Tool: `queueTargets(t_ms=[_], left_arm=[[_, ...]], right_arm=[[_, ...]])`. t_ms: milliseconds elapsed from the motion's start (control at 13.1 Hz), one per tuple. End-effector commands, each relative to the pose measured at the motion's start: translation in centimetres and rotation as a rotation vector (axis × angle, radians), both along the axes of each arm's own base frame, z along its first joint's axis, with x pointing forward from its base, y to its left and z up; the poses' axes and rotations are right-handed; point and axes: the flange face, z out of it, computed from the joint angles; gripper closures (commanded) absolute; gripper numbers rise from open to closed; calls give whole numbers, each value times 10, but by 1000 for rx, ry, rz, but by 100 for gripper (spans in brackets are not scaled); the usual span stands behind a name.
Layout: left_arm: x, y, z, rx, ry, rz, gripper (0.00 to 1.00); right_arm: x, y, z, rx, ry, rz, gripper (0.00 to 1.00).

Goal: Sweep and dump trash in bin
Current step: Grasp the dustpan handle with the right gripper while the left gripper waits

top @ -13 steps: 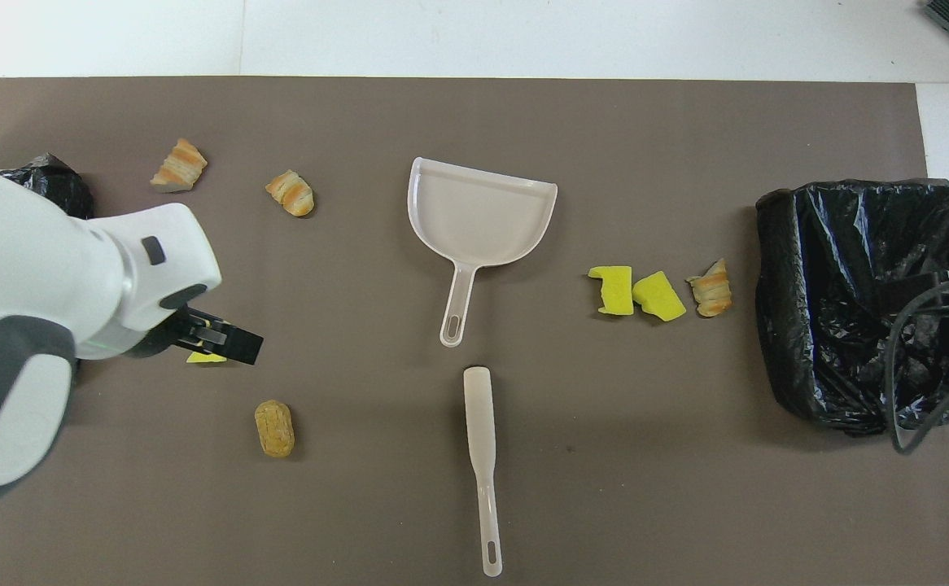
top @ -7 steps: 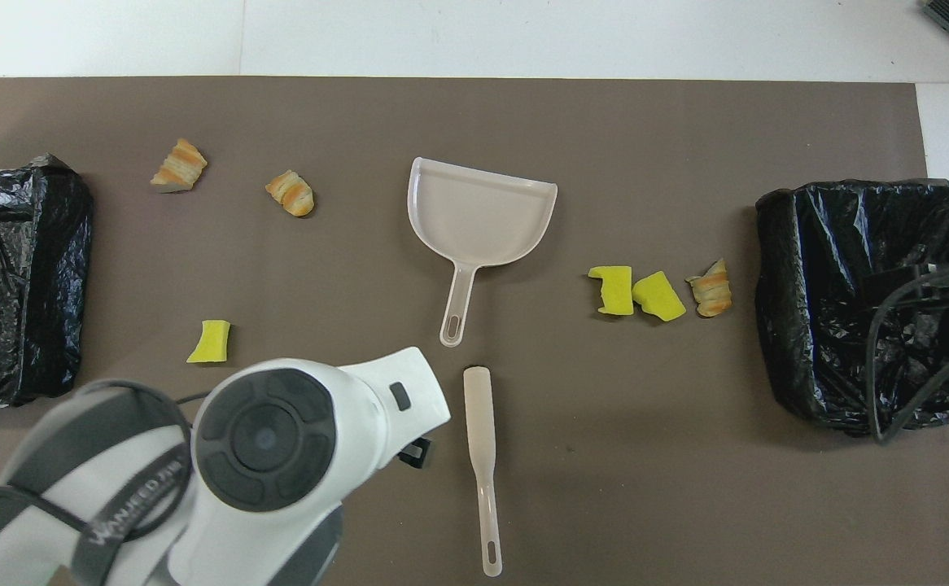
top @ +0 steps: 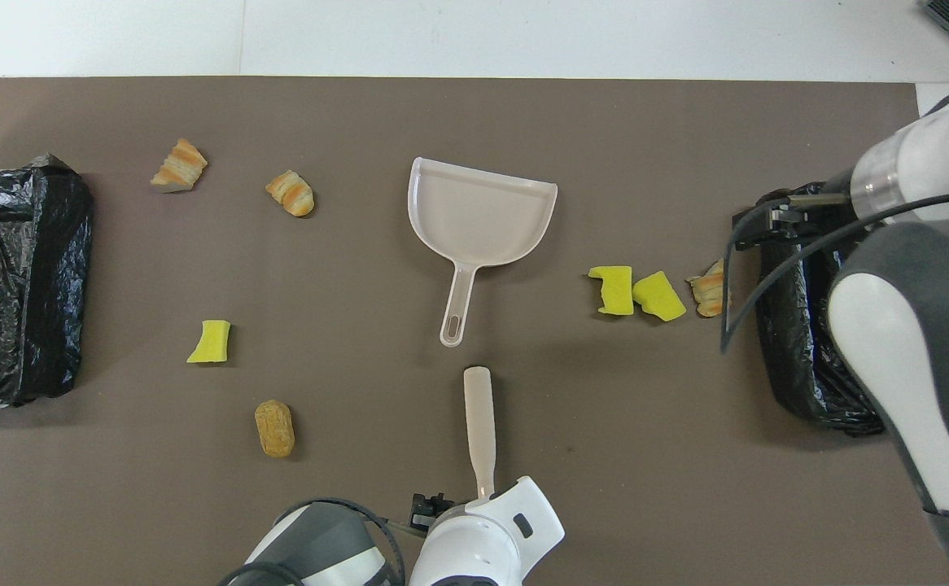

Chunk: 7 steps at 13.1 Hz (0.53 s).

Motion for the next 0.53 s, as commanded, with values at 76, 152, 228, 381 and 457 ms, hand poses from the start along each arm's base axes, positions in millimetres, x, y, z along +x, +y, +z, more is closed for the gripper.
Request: queueTargets(t_ms=[76, 152, 228, 381, 457], left_arm=[[-22, -15, -27, -21, -2, 52, 0], [-23, -15, -32, -13, -3, 47, 0], [-26, -15, -38, -3, -12, 30, 0], [-26, -12, -42, 16, -54, 18, 0], [-27, -13, -44, 23, -67, 30, 0]], right_arm=[[47, 98, -56, 54, 1, -164, 0], [54, 126, -70, 84, 22, -206, 0], [53, 148, -82, 117, 52, -240, 0], [42, 199, -110, 156, 109, -257, 0], [35, 224, -124, 149, 122, -264, 0]])
